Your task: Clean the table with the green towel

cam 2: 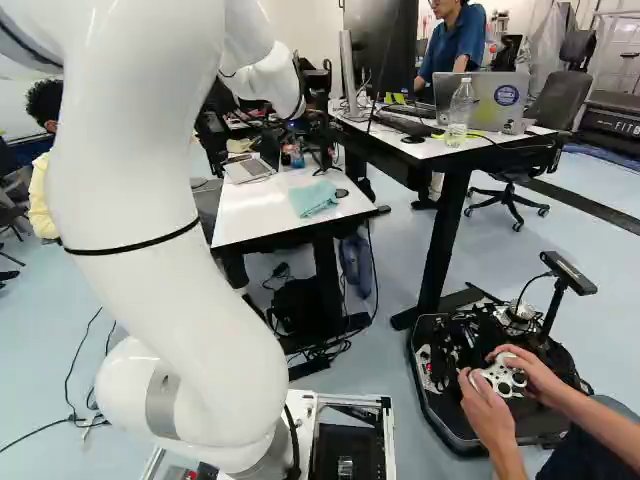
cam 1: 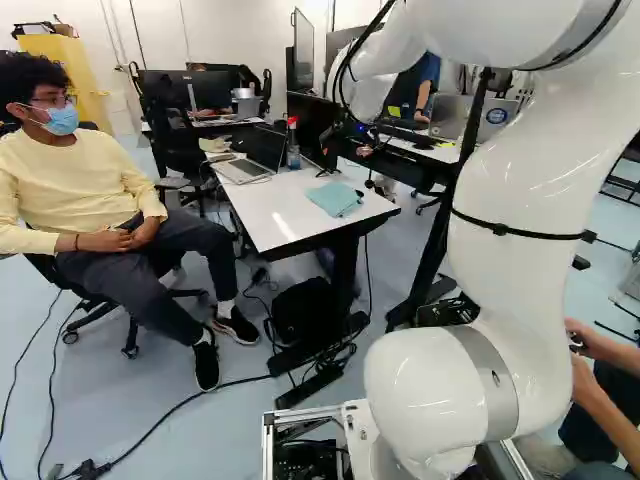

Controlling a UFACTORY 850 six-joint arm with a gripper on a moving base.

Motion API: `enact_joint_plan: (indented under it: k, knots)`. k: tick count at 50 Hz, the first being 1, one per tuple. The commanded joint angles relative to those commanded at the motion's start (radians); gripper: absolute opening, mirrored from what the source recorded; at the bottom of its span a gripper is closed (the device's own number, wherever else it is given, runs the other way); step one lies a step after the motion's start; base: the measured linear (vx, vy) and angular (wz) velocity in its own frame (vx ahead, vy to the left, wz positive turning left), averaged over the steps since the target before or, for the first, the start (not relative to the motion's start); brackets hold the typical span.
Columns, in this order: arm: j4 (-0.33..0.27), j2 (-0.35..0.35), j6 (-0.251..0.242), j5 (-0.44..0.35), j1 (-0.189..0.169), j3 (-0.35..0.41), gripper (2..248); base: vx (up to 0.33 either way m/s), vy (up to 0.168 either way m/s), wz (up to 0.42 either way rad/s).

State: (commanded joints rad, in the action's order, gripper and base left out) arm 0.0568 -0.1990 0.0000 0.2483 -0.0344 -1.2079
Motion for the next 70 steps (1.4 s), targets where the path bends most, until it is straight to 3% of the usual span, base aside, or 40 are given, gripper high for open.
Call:
enact_joint_plan:
  k: [36,70]
  knots:
    - [-0.012,0.097,0.0,-0.228,0.007,0.228,247,0.0,0.0,0.0]
    - [-0.03,0.248,0.0,-0.582,0.018,0.582,247,0.0,0.0,0.0]
